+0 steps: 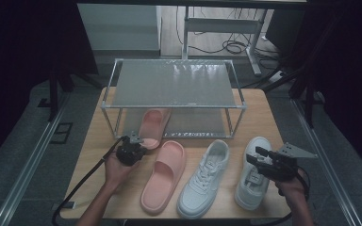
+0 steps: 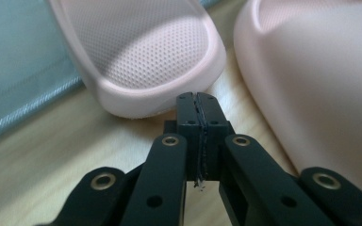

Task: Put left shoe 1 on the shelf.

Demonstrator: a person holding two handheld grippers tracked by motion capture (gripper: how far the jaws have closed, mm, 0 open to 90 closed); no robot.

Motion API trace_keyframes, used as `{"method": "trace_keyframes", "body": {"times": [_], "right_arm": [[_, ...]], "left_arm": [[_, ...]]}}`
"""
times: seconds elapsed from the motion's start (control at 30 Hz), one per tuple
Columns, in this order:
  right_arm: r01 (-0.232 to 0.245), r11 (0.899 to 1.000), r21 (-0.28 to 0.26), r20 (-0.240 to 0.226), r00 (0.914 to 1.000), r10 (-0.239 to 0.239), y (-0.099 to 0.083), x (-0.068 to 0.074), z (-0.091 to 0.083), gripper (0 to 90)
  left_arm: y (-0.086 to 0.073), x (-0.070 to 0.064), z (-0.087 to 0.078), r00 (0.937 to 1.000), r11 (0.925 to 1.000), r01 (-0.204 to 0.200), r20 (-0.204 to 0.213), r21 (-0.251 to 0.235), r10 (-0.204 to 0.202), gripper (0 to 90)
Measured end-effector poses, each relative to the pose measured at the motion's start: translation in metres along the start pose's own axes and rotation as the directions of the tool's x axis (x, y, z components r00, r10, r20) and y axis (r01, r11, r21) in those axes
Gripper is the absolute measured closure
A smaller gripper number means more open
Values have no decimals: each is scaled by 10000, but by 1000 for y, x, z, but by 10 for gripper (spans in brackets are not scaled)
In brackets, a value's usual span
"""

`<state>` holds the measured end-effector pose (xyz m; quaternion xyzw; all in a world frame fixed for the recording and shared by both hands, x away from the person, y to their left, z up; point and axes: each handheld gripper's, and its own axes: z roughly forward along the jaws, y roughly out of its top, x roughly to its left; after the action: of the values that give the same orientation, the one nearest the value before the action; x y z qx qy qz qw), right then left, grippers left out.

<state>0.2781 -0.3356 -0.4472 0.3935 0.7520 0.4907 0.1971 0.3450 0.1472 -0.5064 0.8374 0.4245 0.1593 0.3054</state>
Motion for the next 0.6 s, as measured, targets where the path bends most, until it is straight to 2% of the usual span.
{"method": "trace_keyframes", "body": {"times": [0.27, 0.6], "right_arm": [[0, 10000, -21, 37, 10000, 0, 0, -1, -1, 453], [-10, 10000, -24, 45, 10000, 10, 0, -2, -2, 453]], "left_arm": [[19, 2, 13, 9999, 9998, 103, -32, -169, -104, 900], [34, 5, 28, 9996, 9995, 207, -187, -231, -211, 900]]}}
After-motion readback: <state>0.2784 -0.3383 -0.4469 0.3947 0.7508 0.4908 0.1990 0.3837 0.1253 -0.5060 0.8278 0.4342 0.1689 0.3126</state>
